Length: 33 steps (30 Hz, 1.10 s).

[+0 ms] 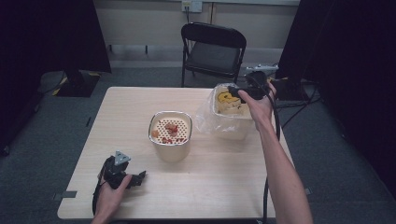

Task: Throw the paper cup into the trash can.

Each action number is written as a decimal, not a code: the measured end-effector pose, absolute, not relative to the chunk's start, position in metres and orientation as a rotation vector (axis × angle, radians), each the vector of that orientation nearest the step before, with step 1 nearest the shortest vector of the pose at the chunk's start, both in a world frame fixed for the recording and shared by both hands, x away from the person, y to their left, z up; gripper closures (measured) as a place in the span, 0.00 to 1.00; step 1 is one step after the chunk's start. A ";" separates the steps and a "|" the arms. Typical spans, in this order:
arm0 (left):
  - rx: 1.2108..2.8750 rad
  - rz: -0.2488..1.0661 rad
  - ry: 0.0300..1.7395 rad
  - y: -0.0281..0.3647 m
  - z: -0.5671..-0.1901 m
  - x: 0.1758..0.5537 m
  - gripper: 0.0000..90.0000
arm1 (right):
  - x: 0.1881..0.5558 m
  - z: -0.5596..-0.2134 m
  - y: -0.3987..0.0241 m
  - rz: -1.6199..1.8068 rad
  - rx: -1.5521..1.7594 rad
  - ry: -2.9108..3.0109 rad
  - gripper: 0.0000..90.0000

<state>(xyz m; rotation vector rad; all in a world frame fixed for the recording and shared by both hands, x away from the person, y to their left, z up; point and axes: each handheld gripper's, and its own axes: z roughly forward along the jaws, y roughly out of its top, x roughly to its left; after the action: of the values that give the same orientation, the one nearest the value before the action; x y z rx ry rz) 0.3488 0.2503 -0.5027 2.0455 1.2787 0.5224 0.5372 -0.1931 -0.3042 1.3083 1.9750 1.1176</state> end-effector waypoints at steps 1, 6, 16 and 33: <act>2.046 0.522 1.279 0.250 -0.503 0.349 0.00 | 0.532 -0.306 -0.196 1.144 1.297 1.985 0.21; 2.043 0.522 1.279 0.250 -0.503 0.349 0.00 | 0.517 -0.309 -0.200 1.168 1.270 1.985 0.22; 2.046 0.522 1.278 0.250 -0.503 0.349 0.00 | 0.474 -0.315 -0.204 1.148 1.207 2.053 0.17; 2.048 0.520 1.273 0.251 -0.503 0.349 0.00 | 0.389 -0.379 -0.212 1.147 1.252 2.085 0.15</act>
<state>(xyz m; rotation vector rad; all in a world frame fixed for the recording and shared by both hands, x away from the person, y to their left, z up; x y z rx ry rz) 0.3493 0.2509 -0.5027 2.0481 1.2732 0.5204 0.3892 -0.2122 -0.3795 1.2524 2.0849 1.1474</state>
